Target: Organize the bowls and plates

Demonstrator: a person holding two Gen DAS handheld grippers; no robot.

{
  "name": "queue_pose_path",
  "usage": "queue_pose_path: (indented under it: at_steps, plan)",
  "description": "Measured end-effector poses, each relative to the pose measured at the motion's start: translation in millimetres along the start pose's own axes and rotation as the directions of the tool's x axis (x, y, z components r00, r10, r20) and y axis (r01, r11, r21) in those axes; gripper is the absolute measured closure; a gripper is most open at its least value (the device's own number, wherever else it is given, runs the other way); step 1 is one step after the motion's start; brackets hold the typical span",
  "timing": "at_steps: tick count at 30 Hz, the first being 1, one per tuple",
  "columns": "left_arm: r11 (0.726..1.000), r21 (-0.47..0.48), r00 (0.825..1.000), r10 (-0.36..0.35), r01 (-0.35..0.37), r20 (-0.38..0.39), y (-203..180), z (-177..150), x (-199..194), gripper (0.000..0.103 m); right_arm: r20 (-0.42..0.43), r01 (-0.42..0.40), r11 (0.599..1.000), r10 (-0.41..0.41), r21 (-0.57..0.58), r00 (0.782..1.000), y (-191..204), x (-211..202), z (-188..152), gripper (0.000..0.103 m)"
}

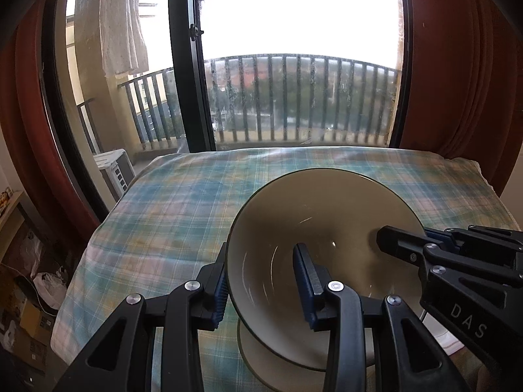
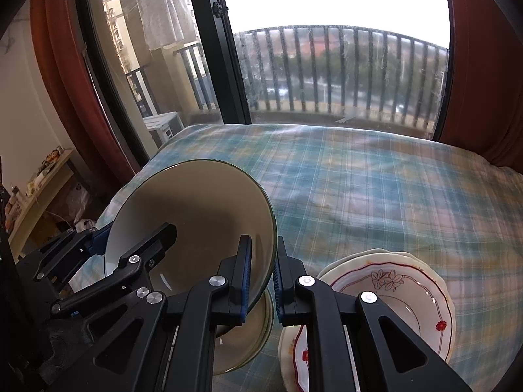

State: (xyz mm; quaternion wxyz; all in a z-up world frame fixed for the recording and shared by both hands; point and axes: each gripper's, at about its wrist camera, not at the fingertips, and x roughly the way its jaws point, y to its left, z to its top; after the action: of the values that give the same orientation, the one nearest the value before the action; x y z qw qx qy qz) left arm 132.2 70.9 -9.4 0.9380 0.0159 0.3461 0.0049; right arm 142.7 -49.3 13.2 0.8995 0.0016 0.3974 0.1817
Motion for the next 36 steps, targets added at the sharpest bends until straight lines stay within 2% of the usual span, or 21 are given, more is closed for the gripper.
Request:
queue_pose_path:
  at_steps: [11,18,24,31,36]
  plan:
    - [1.000,-0.028,1.000,0.003,-0.003,0.002,3,-21,-11,0.067,0.000,0.003,1.000,-0.003,-0.027,1.000,10,-7,-24,0.088]
    - [0.999,-0.041,1.000,0.019,-0.020,-0.022,4,-32,-6,0.067,-0.048,-0.005,1.000,0.004,-0.030,0.999,14,10,-34,0.088]
    - [0.999,-0.033,0.998,0.017,-0.019,-0.058,3,-40,6,0.067,-0.068,0.021,0.999,-0.023,-0.034,0.997,17,21,-40,0.088]
    - [0.999,-0.037,0.998,0.010,-0.012,-0.054,4,-43,8,0.065,-0.037,0.060,0.996,-0.062,-0.064,0.997,22,19,-39,0.088]
    - [0.996,-0.093,0.997,-0.013,0.007,-0.071,8,-50,8,0.065,0.028,0.148,0.977,-0.146,-0.154,0.989,38,13,-48,0.088]
